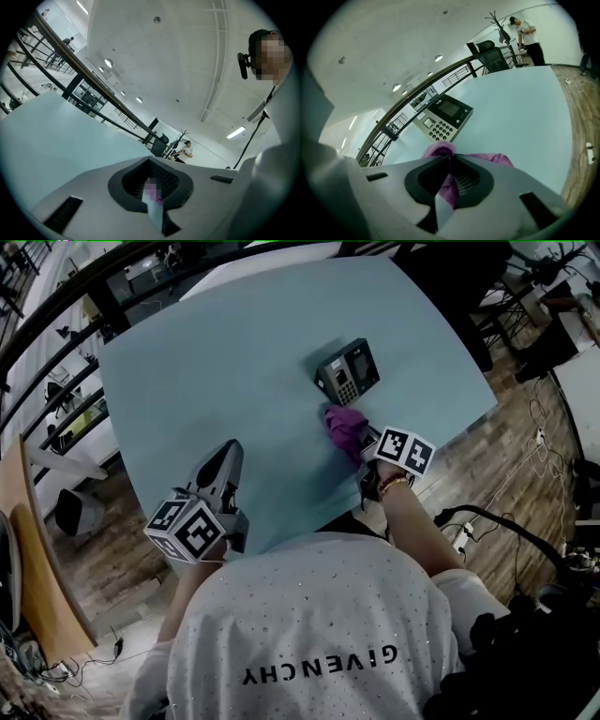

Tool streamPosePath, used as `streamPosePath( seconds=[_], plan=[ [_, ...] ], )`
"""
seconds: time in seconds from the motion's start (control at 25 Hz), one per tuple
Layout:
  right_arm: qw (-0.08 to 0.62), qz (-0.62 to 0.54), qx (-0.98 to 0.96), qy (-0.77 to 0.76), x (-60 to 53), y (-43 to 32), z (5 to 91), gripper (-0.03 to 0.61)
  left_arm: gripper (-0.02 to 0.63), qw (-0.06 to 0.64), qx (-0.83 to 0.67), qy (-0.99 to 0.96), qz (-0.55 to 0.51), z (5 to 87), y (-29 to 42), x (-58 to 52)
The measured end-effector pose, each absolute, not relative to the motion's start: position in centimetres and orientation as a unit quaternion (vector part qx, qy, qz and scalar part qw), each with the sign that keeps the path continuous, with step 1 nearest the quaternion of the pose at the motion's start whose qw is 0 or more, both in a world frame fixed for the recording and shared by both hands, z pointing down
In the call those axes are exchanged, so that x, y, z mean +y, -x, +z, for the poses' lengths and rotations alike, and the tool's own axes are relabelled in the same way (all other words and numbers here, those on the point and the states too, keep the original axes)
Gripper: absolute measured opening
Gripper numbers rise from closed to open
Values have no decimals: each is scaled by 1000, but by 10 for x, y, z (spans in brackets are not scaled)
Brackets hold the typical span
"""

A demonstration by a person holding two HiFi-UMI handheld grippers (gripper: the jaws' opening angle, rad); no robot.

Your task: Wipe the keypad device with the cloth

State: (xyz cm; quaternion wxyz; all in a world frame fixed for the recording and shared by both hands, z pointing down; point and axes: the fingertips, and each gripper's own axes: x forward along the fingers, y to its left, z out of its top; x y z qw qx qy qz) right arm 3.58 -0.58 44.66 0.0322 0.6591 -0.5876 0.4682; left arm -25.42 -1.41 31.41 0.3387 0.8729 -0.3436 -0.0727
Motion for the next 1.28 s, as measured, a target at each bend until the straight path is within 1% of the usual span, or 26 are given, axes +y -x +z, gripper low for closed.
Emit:
streamPosePath(
  seconds=[0.12,0.28,0.44,0.56,0.68,0.76,0.84,1.08,1.16,1.28],
  plan=[
    [2,466,-607,-643,-10,-50,424,29,0,347,-338,-871,-82,313,235,-20],
    [-52,420,-653,-628,-42,-76,369,29,0,355,-331,-870,-87,313,200,-31],
    [-58,351,-686,-635,-73,-119,318,29,0,356,-343,-865,-88,313,169,-34],
    [-80,289,-713,-634,-102,-155,274,29,0,357,-356,-857,-111,311,150,-36],
    [-107,247,-754,-600,-134,-165,238,29,0,364,-375,-843,-126,315,136,-42],
    [-111,234,-783,-565,-151,-161,227,29,0,366,-392,-835,-126,316,125,-47],
    [-94,236,-808,-532,-165,-154,234,29,0,364,-411,-827,-118,317,111,-49],
    [32,251,-850,-463,-190,-145,318,29,0,366,-466,-803,-69,334,76,-47],
    [47,266,-858,-437,-198,-137,337,29,0,364,-479,-795,-73,333,76,-51],
    [37,299,-864,-403,-210,-125,358,29,0,358,-487,-791,-93,323,77,-56]
  ],
)
